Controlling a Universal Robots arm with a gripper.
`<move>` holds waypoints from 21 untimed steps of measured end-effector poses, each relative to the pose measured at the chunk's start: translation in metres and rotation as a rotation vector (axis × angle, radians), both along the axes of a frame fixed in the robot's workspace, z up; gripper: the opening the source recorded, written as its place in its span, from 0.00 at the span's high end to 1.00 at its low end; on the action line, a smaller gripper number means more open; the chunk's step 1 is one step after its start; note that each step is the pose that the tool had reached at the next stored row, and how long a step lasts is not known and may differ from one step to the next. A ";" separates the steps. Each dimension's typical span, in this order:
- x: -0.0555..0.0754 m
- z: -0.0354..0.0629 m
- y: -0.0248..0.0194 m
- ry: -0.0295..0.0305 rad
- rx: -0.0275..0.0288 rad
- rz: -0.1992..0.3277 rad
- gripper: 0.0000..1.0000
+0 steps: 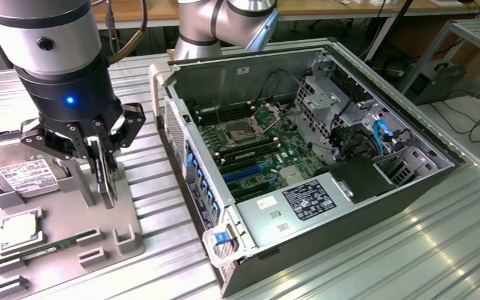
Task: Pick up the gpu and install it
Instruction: 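Pick up the gpu and move the gpu toward the slot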
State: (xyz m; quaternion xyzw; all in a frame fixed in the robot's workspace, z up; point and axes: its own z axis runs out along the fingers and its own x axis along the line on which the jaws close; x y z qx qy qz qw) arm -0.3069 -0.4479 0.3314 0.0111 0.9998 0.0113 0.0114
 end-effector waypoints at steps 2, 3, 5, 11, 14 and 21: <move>0.000 0.0023 0.0000 0.0000 0.0000 0.000 0.72; 0.000 0.0032 0.0000 0.0000 0.0000 0.000 0.72; 0.000 0.0049 0.0000 0.0000 0.0000 0.000 0.72; 0.000 0.0137 0.0000 0.0000 0.0000 0.000 0.72; 0.001 0.0159 0.0000 0.0000 0.0000 0.000 0.72; 0.001 0.0219 0.0000 0.0001 0.0000 0.000 0.72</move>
